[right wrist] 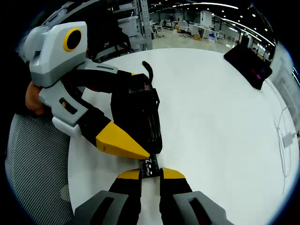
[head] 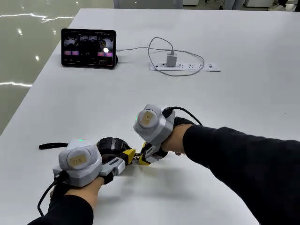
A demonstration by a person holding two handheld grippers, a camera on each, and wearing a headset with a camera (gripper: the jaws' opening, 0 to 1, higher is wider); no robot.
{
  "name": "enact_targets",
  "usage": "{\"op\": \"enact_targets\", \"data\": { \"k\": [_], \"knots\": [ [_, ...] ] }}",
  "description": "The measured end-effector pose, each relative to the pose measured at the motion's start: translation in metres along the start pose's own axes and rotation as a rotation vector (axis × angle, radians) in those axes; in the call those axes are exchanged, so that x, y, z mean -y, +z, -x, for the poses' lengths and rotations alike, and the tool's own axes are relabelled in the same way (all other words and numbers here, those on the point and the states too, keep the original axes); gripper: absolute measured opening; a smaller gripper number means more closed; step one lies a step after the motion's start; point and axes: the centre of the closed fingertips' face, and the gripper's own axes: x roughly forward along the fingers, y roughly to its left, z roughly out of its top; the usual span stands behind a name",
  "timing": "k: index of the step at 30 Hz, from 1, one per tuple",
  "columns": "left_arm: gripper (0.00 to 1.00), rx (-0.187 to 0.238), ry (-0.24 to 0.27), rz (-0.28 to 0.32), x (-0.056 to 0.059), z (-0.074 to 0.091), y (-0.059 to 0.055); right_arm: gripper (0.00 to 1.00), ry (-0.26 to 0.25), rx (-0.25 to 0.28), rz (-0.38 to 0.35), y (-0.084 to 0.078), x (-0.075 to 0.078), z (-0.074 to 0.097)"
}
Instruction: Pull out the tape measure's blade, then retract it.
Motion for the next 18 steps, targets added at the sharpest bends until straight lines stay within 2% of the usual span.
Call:
{"op": "enact_targets", "data": {
  "k": [18],
  "knots": [
    [0.60, 0.000, -0.001, 0.003, -0.0003, 0.0005, 0.0001, 0.11, 0.013, 0.025, 0.020, 0.0075, -0.0015, -0.0047]
  ]
}}
